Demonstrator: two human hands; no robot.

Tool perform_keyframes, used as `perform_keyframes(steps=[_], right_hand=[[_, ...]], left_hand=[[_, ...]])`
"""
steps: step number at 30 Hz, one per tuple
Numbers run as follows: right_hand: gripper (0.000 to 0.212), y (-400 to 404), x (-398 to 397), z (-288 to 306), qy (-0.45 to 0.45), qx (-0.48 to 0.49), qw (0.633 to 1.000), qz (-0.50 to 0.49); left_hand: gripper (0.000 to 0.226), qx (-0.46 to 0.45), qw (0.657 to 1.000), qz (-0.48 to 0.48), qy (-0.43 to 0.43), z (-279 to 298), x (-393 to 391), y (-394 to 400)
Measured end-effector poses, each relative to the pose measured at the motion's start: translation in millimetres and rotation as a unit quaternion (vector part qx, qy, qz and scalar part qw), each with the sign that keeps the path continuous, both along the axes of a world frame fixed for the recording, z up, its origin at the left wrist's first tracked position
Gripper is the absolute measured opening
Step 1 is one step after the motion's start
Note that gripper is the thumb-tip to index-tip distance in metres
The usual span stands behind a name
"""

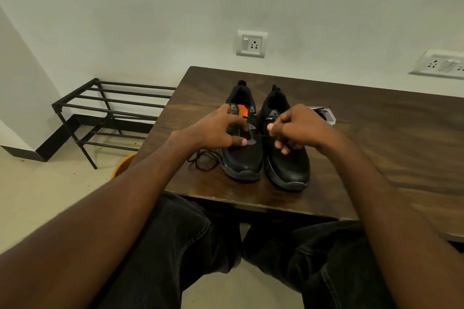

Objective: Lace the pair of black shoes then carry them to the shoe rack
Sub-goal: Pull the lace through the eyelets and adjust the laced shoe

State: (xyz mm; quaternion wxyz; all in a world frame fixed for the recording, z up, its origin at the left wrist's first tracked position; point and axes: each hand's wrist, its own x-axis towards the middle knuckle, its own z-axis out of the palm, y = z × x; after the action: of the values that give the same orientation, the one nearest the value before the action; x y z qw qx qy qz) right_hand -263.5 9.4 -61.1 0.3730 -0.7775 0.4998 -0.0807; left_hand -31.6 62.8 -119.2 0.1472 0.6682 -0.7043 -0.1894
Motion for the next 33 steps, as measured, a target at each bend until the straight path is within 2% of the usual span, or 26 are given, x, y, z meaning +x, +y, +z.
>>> perform_keyframes(steps=[2, 4, 6, 8, 11, 14, 16, 17, 18, 19, 20, 21, 22, 23, 24, 25, 26, 27, 28, 29, 31, 33], right_hand=[[0.017, -4.0, -7.0, -4.6, 0.056, -0.100, 0.993, -0.005], [0.010, -5.5, -4.5, -10.6, 0.072, -0.184, 0.980, -0.007], [0.011, -4.8, 4.9, -14.8, 0.053, -0.178, 0.983, 0.010], [0.019, -4.0, 18.2, -22.9, 0.085, -0.162, 0.982, 0.039], [0.023, 1.3, 37.7, -33.8, 0.147, -0.167, 0.974, 0.044], [0.016, -0.1, 45.4, -38.9, 0.138, -0.200, 0.970, 0.009], [0.009, -3.9, 43.4, -38.3, 0.115, -0.178, 0.977, -0.028], [0.008, -5.3, 41.2, -36.8, 0.080, -0.140, 0.985, -0.062], [0.008, -7.8, 37.7, -34.0, 0.005, -0.088, 0.990, -0.113], [0.007, -9.6, 32.5, -28.3, -0.111, -0.013, 0.978, -0.176], [0.004, -10.4, 25.4, -19.5, -0.245, 0.081, 0.939, -0.228], [0.005, -12.8, 17.2, -10.3, -0.379, 0.170, 0.876, -0.245], [0.009, -14.7, 7.5, -1.9, -0.495, 0.241, 0.798, -0.245], [0.011, -16.8, 0.8, 3.6, -0.571, 0.277, 0.735, -0.240], [0.011, -16.6, -3.9, 5.8, -0.595, 0.278, 0.717, -0.233], [0.010, -17.0, -4.4, 2.5, -0.566, 0.237, 0.754, -0.234], [0.011, -13.1, -1.5, -1.5, -0.490, 0.161, 0.826, -0.228], [0.011, -11.1, 3.0, -10.9, -0.379, 0.058, 0.900, -0.208], [0.011, -9.7, 8.9, -21.3, -0.258, -0.043, 0.951, -0.167], [0.011, -7.5, 16.1, -31.1, -0.135, -0.120, 0.978, -0.106], [0.022, -1.3, 30.6, -44.5, 0.071, -0.182, 0.981, -0.004], [0.031, 2.1, 40.9, -51.2, 0.154, -0.187, 0.970, 0.020]], left_hand=[[0.066, -0.025, 1.000, 0.000, -0.015, 1.1, -2.5, 1.1], [0.087, -0.038, 0.999, 0.000, -0.027, -0.4, -7.4, 1.1], [0.107, -0.027, 0.999, 0.001, -0.044, -5.1, -12.1, -1.4], [0.120, -0.008, 0.999, 0.002, -0.054, -10.7, -13.0, -4.0], [0.126, -0.004, 0.999, 0.008, -0.050, -14.8, -8.2, -4.2], [0.127, -0.006, 0.999, 0.008, -0.045, -14.5, -7.5, -3.1], [0.126, -0.006, 0.999, 0.005, -0.045, -13.8, -9.2, -3.3], [0.126, -0.006, 0.999, 0.004, -0.043, -13.6, -9.5, -3.2], [0.125, -0.005, 0.999, 0.004, -0.036, -13.1, -9.5, -3.3], [0.124, -0.003, 1.000, 0.006, -0.025, -13.2, -8.6, -3.3], [0.123, -0.001, 1.000, 0.008, -0.014, -13.1, -7.9, -3.2], [0.123, 0.000, 1.000, 0.010, -0.005, -13.0, -7.2, -3.1], [0.123, 0.001, 1.000, 0.011, -0.001, -13.0, -7.1, -2.9], [0.123, 0.001, 1.000, 0.010, 0.001, -12.8, -7.7, -2.9], [0.123, 0.001, 1.000, 0.009, 0.002, -12.6, -8.6, -3.2], [0.123, 0.001, 1.000, 0.008, 0.001, -12.1, -9.3, -3.7], [0.123, 0.001, 1.000, 0.009, 0.001, -11.9, -10.2, -4.1], [0.123, 0.001, 1.000, 0.010, 0.000, -12.1, -10.4, -4.3], [0.123, -0.001, 1.000, 0.011, 0.000, -12.2, -10.2, -4.5], [0.123, -0.003, 1.000, 0.011, 0.000, -12.9, -9.3, -4.6], [0.123, -0.005, 1.000, 0.012, -0.001, -14.6, -8.3, -4.2], [0.122, -0.006, 1.000, 0.014, 0.004, -16.1, -7.3, -4.0]])
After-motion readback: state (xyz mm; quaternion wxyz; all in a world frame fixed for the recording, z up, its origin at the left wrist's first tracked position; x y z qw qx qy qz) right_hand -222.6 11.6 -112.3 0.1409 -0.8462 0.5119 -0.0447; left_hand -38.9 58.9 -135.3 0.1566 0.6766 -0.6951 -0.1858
